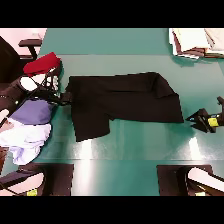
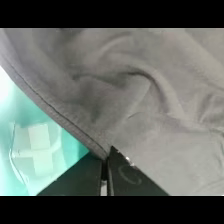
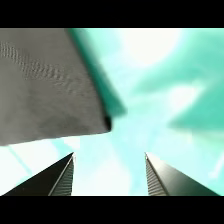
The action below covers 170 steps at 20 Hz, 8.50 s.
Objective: Fold the shirts.
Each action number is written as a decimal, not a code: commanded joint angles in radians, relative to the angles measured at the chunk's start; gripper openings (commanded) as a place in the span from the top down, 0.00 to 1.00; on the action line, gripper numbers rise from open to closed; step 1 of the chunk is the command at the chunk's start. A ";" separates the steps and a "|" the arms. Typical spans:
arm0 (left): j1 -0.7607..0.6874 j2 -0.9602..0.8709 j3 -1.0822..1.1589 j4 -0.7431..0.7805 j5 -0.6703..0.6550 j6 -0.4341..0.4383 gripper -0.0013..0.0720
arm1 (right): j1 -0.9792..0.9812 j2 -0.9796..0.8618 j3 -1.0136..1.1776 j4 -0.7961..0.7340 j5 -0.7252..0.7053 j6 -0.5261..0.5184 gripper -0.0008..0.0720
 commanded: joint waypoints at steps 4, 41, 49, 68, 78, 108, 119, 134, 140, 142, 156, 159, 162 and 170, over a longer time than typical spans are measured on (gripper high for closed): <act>0.001 0.007 0.006 -0.021 -0.003 0.002 0.95 | 0.085 -0.042 -0.065 0.123 -0.179 -0.022 0.38; 0.001 0.137 0.607 0.103 -0.250 -0.189 0.95 | 0.363 -0.023 1.008 -0.252 0.271 0.190 0.97; 0.001 -0.312 0.552 0.058 -0.016 -0.152 0.95 | 0.472 -0.466 1.001 -0.235 0.138 0.178 0.97; 0.016 -0.344 0.386 0.164 -0.209 -0.028 0.95 | 0.452 -0.323 0.610 -0.242 0.053 0.096 0.38; 0.038 0.085 -0.005 0.123 -0.325 -0.032 0.40 | 0.321 0.018 0.374 -0.242 0.108 0.092 0.37; -0.232 0.432 -0.361 0.044 -0.265 -0.211 0.95 | 0.005 0.081 -0.160 -0.294 0.125 0.071 0.23; -0.257 0.460 -0.293 0.103 -0.417 -0.253 0.95 | 0.193 0.252 -0.061 -0.323 0.182 0.072 0.97; -0.282 0.231 0.015 0.425 -0.003 -0.310 0.95 | 0.403 -0.077 0.482 -0.399 0.166 0.112 0.97; -0.246 -0.199 0.248 0.470 0.147 -0.312 0.95 | 0.436 -0.369 0.762 -0.340 0.136 0.111 0.97; -0.202 -0.263 0.302 0.465 0.151 -0.318 0.95 | 0.428 -0.440 0.837 -0.282 0.138 0.111 0.97; -0.164 -0.270 0.413 0.146 0.031 -0.169 0.95 | 0.143 -0.509 0.725 -0.006 0.201 -0.004 0.18; -0.225 -0.275 0.412 0.090 0.083 -0.170 0.95 | 0.137 -0.512 0.621 0.076 0.140 -0.047 0.20; -0.307 -0.291 0.412 0.075 0.129 -0.180 0.95 | 0.190 -0.534 0.583 0.123 0.084 -0.067 0.29; -0.424 -0.433 0.475 -0.084 0.257 -0.207 0.95 | 0.352 -0.528 0.728 0.126 0.098 -0.066 0.97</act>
